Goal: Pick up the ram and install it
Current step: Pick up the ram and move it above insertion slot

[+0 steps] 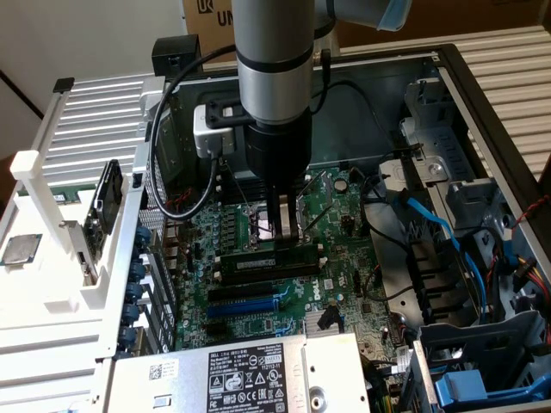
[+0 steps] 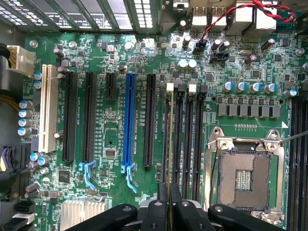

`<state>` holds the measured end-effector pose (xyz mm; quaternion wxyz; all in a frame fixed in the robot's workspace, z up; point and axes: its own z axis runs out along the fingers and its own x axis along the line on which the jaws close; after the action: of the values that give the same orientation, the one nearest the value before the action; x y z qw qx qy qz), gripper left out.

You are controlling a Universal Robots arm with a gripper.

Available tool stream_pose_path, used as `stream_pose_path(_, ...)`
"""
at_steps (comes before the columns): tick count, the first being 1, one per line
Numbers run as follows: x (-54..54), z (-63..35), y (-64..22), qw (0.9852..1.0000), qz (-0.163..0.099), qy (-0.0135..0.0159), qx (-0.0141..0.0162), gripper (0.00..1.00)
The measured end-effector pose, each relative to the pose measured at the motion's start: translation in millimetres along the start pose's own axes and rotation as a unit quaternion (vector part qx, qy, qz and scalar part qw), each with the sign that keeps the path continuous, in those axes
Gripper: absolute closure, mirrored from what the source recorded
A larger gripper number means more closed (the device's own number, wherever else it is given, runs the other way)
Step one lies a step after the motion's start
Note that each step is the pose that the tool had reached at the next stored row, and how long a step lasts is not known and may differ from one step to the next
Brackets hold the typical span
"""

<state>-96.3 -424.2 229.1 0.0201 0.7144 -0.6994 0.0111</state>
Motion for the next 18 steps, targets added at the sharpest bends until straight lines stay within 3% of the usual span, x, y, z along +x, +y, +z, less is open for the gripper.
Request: stream_pose_path(18, -0.1, 3.2, -0.1, 1.0, 0.0, 0.0013, 0.0001, 0.87)
